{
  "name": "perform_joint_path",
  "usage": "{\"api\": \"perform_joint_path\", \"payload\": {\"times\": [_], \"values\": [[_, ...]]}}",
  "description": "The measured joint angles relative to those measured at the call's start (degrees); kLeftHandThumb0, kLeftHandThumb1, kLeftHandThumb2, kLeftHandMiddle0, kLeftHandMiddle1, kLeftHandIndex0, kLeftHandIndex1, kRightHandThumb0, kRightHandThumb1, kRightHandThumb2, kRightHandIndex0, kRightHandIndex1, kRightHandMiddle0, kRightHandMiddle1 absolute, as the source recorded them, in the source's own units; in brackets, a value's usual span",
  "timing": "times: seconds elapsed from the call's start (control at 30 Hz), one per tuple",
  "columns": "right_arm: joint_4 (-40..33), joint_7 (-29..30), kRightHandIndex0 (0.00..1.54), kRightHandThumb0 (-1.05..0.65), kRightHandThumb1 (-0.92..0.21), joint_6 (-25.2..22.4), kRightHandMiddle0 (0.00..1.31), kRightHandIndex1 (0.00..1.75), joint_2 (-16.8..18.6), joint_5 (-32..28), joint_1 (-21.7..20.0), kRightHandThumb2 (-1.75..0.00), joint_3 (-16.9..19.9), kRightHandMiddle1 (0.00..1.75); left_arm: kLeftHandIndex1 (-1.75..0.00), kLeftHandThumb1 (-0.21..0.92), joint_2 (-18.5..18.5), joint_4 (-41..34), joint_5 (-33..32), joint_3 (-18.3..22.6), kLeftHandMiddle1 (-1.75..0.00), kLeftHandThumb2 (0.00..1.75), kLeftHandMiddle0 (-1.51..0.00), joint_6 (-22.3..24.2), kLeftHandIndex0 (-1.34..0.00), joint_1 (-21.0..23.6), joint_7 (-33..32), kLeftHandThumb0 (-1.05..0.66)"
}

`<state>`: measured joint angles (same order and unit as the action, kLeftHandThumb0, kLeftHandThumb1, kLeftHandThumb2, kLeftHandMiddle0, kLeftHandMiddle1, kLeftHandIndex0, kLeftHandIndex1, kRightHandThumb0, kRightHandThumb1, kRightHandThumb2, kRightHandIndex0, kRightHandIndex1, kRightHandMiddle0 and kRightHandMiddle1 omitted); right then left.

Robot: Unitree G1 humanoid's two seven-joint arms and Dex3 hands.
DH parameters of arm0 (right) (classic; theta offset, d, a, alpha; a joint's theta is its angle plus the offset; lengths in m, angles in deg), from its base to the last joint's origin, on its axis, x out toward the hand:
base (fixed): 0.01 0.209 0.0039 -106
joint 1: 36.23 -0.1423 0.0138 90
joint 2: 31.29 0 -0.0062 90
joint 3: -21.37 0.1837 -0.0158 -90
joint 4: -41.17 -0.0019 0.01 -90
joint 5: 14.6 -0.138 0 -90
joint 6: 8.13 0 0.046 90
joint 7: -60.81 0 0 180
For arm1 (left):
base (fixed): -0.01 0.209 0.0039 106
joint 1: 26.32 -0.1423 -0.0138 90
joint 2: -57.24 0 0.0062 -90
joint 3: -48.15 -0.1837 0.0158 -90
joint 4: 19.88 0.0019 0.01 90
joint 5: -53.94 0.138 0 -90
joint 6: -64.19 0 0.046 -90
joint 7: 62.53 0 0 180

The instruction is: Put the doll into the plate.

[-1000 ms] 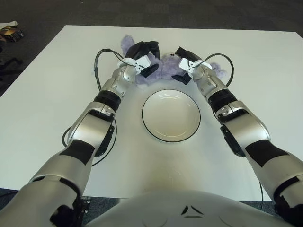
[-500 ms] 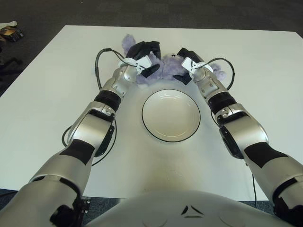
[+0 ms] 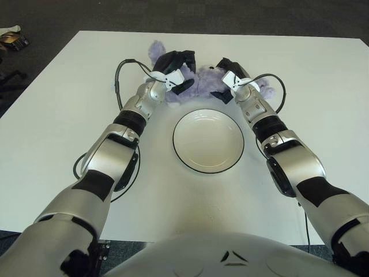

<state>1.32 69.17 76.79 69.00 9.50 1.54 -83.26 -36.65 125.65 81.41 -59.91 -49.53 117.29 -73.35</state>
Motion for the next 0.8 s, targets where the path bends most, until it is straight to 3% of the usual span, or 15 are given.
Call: {"api": "perform_joint_path", "payload": {"times": [0.2,0.33,0.5,0.6,0.67,0.73,0.77,0.8], "values": [[-0.9,0.4,0.74,0.0,0.02,0.6,0.75,1.73,-0.4,0.1,0.3,-1.69,-0.2,1.75,-1.75,0.12,0.2,-0.4,0.0,0.1,-1.75,1.55,-0.77,0.0,-0.97,0.0,-0.4,0.55],[-2.0,0.5,0.93,0.01,0.05,0.9,0.8,1.33,-0.7,0.1,0.6,-1.59,-0.2,1.75,-1.75,0.13,0.5,-1.8,0.0,0.1,-1.75,1.55,-0.77,0.7,-0.97,-0.1,-0.3,0.55],[-4.7,0.5,0.97,0.01,0.05,1.1,0.82,1.24,-1.3,-0.2,1.5,-1.57,0.4,1.75,-1.75,0.13,1.1,-4.3,0.0,0.2,-1.75,1.54,-0.76,2.0,-0.95,-0.3,0.5,0.54],[-6.3,0.3,0.97,0.01,0.05,1.1,0.82,1.23,-1.4,-0.5,2.0,-1.57,1.0,1.75,-1.75,0.14,1.5,-6.2,0.0,0.4,-1.75,1.53,-0.76,2.6,-0.94,-0.4,1.2,0.54],[-7.4,0.1,0.84,0.01,0.03,0.9,0.77,1.53,-1.5,-0.7,2.3,-1.64,1.4,1.75,-1.75,0.14,1.8,-7.7,-0.1,0.5,-1.75,1.53,-0.75,2.9,-0.94,-0.6,1.6,0.54],[-8.9,-0.2,0.79,0.01,0.03,0.6,0.76,1.63,-1.7,-0.9,2.6,-1.67,1.9,1.75,-1.75,0.14,2.2,-9.6,-0.1,0.8,-1.75,1.53,-0.75,3.2,-0.94,-0.9,2.3,0.54],[-9.7,-0.5,0.78,0.01,0.02,0.4,0.76,1.66,-1.8,-1.0,2.8,-1.67,2.1,1.75,-1.75,0.14,2.4,-10.6,-0.2,1.1,-1.75,1.53,-0.75,3.4,-0.94,-1.2,2.6,0.54],[-10.4,-0.7,0.86,0.01,0.04,0.2,0.78,1.5,-1.8,-1.1,2.9,-1.64,2.2,1.75,-1.75,0.14,2.5,-11.5,-0.3,1.3,-1.75,1.53,-0.75,3.6,-0.94,-1.3,2.9,0.54]]}}
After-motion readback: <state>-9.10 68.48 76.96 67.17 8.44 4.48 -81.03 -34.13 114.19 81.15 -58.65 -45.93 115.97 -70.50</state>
